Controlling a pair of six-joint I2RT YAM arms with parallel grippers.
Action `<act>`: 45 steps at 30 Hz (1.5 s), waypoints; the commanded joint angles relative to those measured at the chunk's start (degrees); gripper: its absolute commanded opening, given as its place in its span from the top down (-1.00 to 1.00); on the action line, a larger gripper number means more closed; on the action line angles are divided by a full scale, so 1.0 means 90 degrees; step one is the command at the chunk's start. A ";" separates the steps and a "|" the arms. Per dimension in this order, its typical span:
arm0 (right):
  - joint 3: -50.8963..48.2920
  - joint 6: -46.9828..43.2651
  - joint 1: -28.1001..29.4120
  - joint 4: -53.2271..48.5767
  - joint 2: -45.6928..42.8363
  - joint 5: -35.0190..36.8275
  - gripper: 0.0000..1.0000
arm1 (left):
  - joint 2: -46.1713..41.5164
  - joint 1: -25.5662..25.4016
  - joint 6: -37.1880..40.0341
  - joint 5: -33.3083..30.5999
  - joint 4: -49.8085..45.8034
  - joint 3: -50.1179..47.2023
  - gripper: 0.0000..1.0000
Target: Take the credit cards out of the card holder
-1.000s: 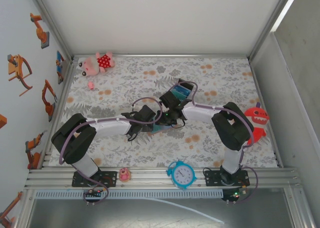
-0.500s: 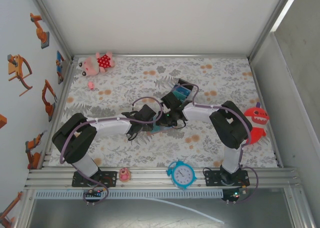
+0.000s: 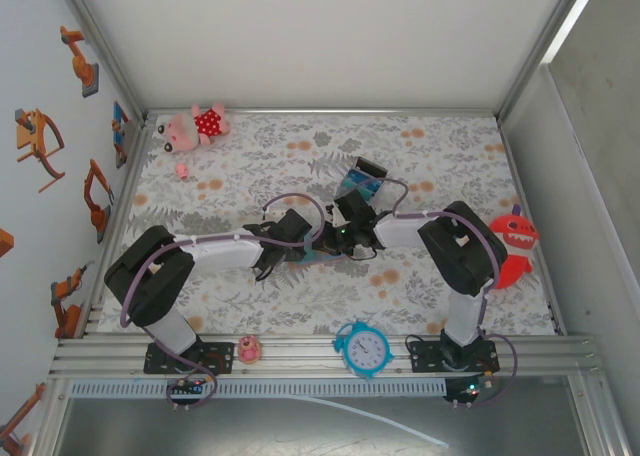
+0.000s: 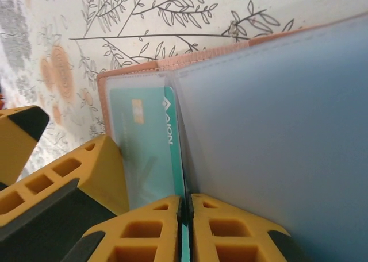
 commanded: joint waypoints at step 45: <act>-0.0159 -0.0524 -0.0291 -0.0787 -0.0708 0.0703 1.00 | 0.0030 0.0013 0.0276 0.0011 -0.0564 0.0154 -0.94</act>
